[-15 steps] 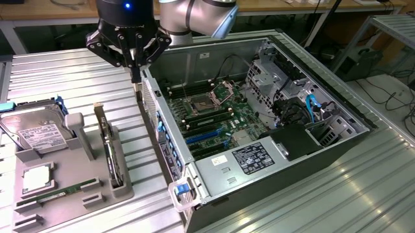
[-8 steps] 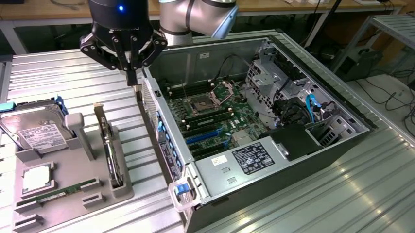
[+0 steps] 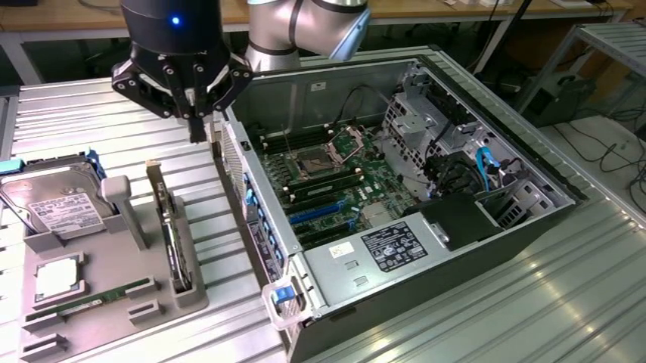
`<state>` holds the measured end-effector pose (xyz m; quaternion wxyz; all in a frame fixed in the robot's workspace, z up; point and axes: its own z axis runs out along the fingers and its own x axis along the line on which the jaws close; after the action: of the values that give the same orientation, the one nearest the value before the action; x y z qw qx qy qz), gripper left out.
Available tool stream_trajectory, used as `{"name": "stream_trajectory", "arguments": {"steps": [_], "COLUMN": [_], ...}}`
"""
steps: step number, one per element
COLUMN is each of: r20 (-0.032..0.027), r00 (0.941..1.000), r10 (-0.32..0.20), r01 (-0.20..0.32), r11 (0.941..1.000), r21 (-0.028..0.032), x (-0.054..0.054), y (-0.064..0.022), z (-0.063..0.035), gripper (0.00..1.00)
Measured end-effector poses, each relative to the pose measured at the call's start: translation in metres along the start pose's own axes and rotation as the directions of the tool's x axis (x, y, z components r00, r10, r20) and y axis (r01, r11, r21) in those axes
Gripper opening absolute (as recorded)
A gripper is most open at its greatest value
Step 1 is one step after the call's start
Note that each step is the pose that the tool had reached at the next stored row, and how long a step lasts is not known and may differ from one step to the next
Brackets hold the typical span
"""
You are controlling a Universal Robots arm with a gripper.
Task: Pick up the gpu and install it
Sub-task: 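Reach for the gpu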
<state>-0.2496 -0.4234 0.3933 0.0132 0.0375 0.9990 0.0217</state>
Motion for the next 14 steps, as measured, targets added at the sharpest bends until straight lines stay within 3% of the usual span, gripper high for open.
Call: {"name": "stream_trajectory", "arguments": {"steps": [8,14], "r20": [0.0011,0.0003], "r00": [1.0,1.0], "r10": [0.0,-0.004], "r01": [0.0,0.004], "r11": [1.0,0.9999], "r21": [-0.0011,-0.0093], "x": [0.019,0.038], "y": [-0.0116,-0.0199], "z": [-0.0008,-0.0013], "gripper": [0.11,0.11]}}
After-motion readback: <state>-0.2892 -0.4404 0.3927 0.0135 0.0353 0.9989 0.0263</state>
